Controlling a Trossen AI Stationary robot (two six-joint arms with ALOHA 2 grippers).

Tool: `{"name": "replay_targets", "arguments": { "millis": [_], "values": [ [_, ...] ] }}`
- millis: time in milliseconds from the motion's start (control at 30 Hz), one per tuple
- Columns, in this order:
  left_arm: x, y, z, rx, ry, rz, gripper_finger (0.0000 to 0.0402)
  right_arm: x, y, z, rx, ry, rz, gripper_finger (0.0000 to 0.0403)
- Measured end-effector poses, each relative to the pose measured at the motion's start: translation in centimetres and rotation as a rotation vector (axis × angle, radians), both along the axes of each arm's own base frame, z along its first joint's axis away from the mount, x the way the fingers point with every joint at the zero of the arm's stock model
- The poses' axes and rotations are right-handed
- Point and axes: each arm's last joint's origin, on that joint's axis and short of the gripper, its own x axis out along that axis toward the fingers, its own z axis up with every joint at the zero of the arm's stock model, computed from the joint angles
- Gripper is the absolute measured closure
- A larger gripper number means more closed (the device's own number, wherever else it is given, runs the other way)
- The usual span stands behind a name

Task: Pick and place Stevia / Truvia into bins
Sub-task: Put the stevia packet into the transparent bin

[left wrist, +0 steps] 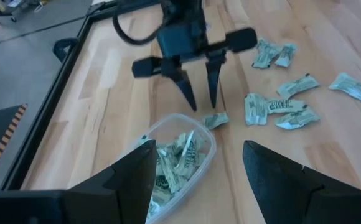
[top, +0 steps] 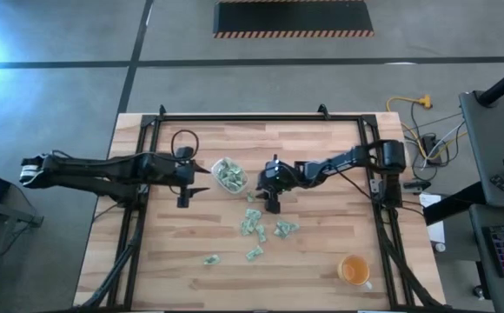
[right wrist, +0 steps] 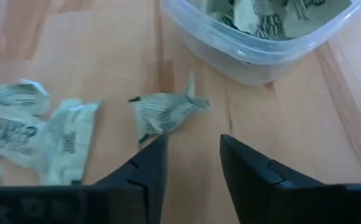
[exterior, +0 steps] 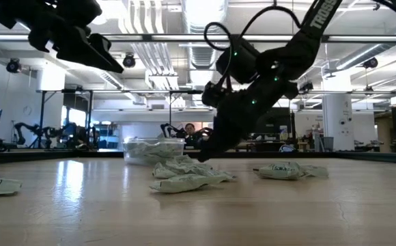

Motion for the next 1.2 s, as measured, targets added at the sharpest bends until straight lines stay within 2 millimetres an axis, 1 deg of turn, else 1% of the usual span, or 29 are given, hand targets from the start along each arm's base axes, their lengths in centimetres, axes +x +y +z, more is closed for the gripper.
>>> {"name": "replay_targets", "arguments": {
  "millis": [200, 367, 967, 1200],
  "values": [
    [0.0, 0.0, -0.1, -0.003, 0.006, 0.003, 0.0179, 0.7, -0.2, -0.6, 0.01, 0.008, 0.004, 0.0223],
    [0.2, 0.0, -0.2, -0.003, 0.012, 0.003, 0.0179, 1.4, -0.2, -0.9, 0.052, -0.001, 0.024, 0.0204],
    [0.3, 0.0, -0.3, -0.004, 0.019, 0.004, 0.0179, 1.5, -0.3, -0.8, 0.058, -0.007, 0.05, 0.0202],
    [0.3, 0.0, -0.4, -0.004, 0.024, 0.004, 0.0179, 1.8, 0.0, -0.6, 0.121, -0.043, 0.091, 0.0202]
  ]
}}
